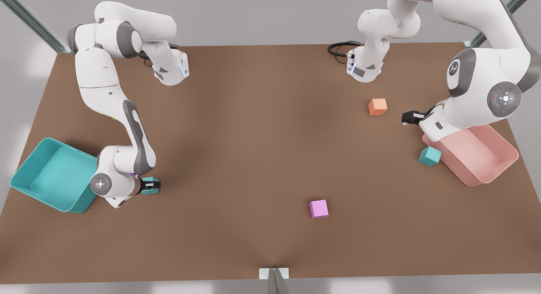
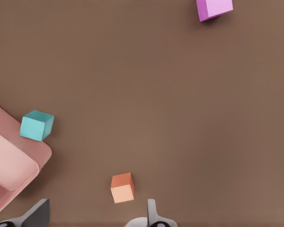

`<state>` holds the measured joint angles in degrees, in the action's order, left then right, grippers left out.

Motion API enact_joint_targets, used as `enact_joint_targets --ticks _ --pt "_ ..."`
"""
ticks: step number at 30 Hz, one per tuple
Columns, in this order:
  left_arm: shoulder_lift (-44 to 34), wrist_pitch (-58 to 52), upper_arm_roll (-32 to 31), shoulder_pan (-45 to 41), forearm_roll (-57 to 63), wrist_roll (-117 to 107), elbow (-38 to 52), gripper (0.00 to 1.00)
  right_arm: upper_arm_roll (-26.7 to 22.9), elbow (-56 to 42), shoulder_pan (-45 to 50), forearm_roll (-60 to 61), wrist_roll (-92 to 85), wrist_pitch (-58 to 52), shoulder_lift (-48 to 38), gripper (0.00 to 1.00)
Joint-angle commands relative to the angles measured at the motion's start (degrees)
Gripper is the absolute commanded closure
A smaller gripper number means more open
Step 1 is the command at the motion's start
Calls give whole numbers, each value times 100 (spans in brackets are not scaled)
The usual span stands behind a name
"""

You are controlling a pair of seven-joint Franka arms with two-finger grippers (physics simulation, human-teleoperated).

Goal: Stack the two blue cubes on top of each other

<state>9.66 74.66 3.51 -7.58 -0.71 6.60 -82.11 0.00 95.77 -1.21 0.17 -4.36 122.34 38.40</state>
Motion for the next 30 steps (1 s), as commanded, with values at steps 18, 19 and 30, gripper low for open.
enact_joint_targets --ticks 18,19,30 --pt "-34 -31 -43 2 1 -10 20 0 61 -208 -55 10 233 -404 194 42" --pt "-34 -31 -52 2 1 -10 20 0 70 -234 -55 10 233 -431 194 42" --pt "-25 -31 -43 11 18 -10 20 0 923 -2203 1720 528 2737 -440 1021 41"
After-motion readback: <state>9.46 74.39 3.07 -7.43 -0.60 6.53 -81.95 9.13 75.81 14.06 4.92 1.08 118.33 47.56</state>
